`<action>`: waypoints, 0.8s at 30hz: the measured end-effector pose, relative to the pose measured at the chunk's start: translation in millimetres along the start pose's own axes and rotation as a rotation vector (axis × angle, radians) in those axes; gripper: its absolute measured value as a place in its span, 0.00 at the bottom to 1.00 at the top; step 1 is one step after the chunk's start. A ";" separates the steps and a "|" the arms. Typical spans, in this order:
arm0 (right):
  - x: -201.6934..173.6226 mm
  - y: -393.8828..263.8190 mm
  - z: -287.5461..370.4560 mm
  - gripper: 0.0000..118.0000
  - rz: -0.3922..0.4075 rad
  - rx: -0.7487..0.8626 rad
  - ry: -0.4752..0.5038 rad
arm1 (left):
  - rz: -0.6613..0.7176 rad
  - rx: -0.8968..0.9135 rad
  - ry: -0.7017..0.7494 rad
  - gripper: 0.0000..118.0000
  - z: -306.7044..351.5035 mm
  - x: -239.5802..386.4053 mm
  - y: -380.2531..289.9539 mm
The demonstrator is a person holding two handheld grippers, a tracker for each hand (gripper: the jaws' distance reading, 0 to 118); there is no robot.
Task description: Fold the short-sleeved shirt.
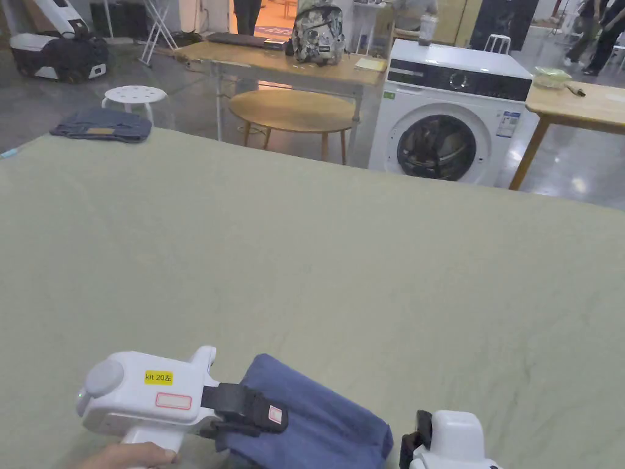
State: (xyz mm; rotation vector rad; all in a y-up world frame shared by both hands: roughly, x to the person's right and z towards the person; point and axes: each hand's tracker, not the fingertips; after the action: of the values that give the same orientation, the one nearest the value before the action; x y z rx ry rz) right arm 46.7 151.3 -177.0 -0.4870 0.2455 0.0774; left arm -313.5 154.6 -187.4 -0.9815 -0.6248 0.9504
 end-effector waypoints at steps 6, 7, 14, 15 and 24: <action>-7.0 24.6 -7.1 0.00 0.004 0.031 0.016 | -0.026 0.055 0.079 0.14 61.7 -8.8 21.8; -9.1 27.7 -8.2 0.00 0.004 0.033 0.022 | -0.034 0.065 0.097 0.14 73.6 -10.2 25.1; -30.0 36.0 -14.2 0.00 0.032 0.025 0.065 | -0.011 0.165 0.224 0.14 177.0 -25.2 49.3; -34.2 36.8 -14.2 0.00 0.037 0.025 0.071 | 0.000 0.184 0.240 0.14 193.1 -28.9 52.9; -60.7 30.4 -24.9 0.00 0.075 -0.013 0.117 | 0.076 0.299 0.424 0.14 316.8 -67.0 83.5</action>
State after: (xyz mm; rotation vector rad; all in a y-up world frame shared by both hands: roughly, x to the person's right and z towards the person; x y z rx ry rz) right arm -21.4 165.5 -196.8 -0.4954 0.3783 0.1237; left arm -629.7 243.3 -124.5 -0.9039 -0.0858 0.8378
